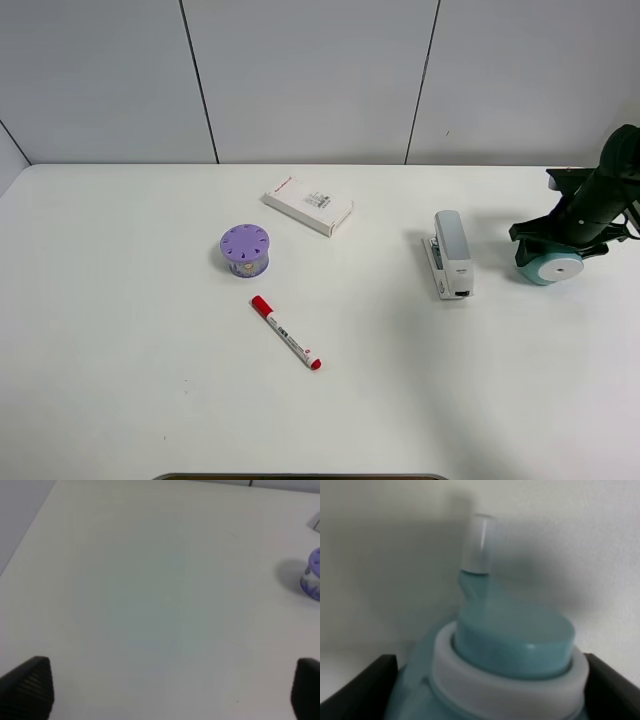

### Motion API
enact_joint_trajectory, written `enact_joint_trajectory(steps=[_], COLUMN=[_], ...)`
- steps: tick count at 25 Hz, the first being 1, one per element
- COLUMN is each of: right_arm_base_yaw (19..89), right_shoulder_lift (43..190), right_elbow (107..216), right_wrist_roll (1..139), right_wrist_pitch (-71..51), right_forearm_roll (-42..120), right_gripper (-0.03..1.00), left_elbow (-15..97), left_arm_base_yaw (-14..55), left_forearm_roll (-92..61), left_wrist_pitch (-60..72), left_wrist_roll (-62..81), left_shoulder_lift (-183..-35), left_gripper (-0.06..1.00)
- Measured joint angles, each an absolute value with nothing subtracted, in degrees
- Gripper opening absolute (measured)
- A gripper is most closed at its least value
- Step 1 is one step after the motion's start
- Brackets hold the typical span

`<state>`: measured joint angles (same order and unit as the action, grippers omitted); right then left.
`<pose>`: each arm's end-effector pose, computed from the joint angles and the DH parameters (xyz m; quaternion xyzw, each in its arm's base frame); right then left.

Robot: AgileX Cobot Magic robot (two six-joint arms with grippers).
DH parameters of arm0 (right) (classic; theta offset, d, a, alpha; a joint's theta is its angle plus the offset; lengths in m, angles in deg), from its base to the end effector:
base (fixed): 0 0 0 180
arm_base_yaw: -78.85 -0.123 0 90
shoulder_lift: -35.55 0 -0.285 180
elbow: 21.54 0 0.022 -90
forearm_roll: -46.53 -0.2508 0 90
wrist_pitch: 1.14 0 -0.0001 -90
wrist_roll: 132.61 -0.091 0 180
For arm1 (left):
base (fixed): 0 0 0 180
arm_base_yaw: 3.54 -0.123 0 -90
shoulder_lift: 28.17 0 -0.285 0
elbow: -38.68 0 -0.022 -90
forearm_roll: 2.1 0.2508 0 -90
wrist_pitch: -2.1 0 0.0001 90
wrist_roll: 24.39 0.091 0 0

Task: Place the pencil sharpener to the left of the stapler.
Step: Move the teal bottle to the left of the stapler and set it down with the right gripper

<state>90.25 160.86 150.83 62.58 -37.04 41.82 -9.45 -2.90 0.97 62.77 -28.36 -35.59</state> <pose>0.3743 -0.0710 0.1117 -0.0021 0.9949 0.0041 0.1008 -0.0067 0.0043 0.2796 -0.0259 0.8484 0.0055 0.5287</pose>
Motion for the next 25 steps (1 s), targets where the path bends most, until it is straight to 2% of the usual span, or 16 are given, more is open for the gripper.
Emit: enact_joint_trajectory(steps=[11,25], right_arm_base_yaw=[90.25,90.25], right_shoulder_lift=[159.29,147.45], right_elbow=[150.77,150.72], right_wrist_roll=[61.58,60.65], right_wrist_pitch=[-38.07,-41.68], right_forearm_roll=[41.82,39.3], right_gripper=[0.68,0.68], left_elbow=[-9.45,-9.45], left_arm_base_yaw=[-2.9,-2.9], left_forearm_roll=[0.97,0.97], left_wrist_pitch=[62.77,62.77], left_wrist_roll=[-28.36,-28.36], left_shoulder_lift=[-35.59,-35.59], left_gripper=[0.95,0.95])
